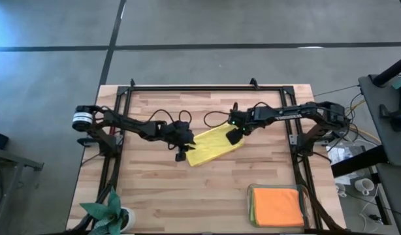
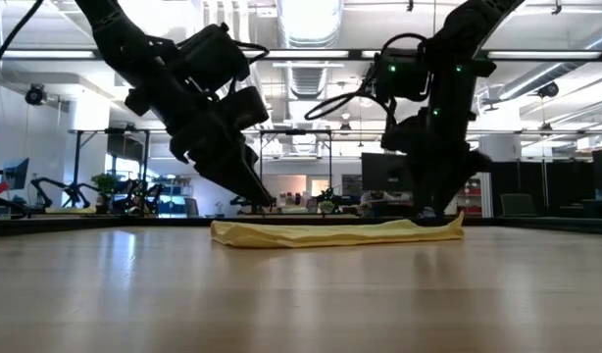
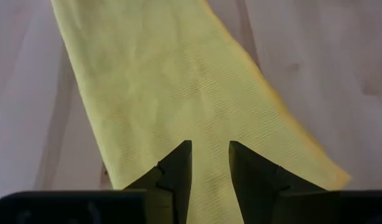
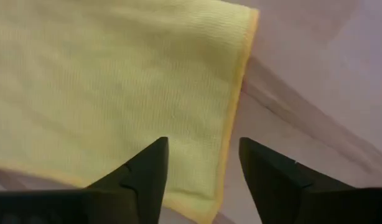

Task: Fold microfiber towels
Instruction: Fold the yellow microfiber towel

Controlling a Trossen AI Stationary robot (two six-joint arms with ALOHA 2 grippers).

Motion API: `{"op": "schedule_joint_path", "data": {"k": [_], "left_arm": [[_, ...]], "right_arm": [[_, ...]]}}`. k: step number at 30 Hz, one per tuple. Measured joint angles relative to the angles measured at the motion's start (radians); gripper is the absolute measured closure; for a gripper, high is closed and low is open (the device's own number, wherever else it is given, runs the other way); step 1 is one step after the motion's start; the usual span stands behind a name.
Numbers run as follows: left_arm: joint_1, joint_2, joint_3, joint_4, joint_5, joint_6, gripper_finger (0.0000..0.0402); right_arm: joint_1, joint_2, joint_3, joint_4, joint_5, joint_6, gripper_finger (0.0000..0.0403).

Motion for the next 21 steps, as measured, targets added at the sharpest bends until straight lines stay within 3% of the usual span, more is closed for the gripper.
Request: {"op": "schedule_joint_path", "data": {"k": [5, 10, 16, 21], "left_arm": [[-0.002, 0.0, -0.012, -0.024, 0.01, -0.014, 0.031], [-0.007, 0.001, -0.035, -0.053, 0.043, 0.037, 0.031], [-0.009, 0.003, -0.076, -0.04, 0.05, 0.045, 0.0311], [-0.009, 0.015, -0.095, 0.082, 0.048, 0.028, 0.0311]], "right_arm": [[-0.012, 0.02, -0.002, 0.015, 0.04, 0.11, 0.0175], [-0.017, 0.093, -0.002, 0.028, 0.04, 0.135, 0.0178], [-0.018, 0.145, 0.003, 0.038, 0.009, 0.092, 0.0211], [-0.019, 0.13, 0.004, 0.055, 0.003, 0.066, 0.0294]]}}
